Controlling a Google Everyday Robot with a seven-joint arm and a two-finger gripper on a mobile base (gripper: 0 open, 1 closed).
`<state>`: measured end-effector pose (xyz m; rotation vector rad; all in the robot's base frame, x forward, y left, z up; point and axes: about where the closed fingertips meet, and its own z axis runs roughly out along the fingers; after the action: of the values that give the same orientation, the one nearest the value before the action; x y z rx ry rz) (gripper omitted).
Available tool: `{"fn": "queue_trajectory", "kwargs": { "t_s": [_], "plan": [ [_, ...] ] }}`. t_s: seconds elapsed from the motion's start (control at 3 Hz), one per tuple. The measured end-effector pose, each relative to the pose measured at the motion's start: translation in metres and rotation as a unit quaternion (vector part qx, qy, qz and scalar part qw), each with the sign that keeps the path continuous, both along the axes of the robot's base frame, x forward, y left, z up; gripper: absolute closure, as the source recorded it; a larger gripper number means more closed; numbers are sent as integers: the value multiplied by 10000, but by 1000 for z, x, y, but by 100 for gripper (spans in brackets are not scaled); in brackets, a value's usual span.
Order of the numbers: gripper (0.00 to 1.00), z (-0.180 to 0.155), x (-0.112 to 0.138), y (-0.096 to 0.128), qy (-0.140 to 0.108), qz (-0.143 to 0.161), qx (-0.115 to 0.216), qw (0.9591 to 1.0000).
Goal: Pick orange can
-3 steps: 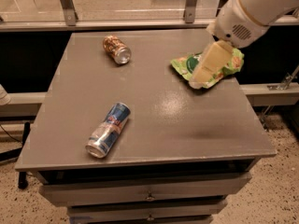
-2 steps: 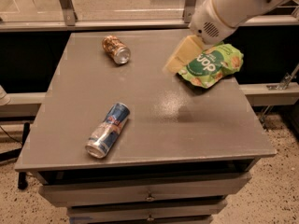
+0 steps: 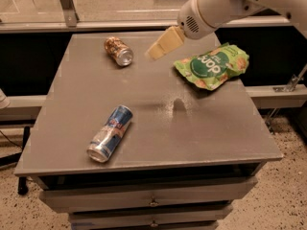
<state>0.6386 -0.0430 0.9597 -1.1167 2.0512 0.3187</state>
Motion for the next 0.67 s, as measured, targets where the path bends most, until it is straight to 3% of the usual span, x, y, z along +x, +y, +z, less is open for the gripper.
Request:
{"fn": "queue_trajectory", "kwargs": {
  "t_s": [0.67],
  "plan": [
    [0, -6, 6, 7, -157, -134, 173, 9996]
  ]
}}
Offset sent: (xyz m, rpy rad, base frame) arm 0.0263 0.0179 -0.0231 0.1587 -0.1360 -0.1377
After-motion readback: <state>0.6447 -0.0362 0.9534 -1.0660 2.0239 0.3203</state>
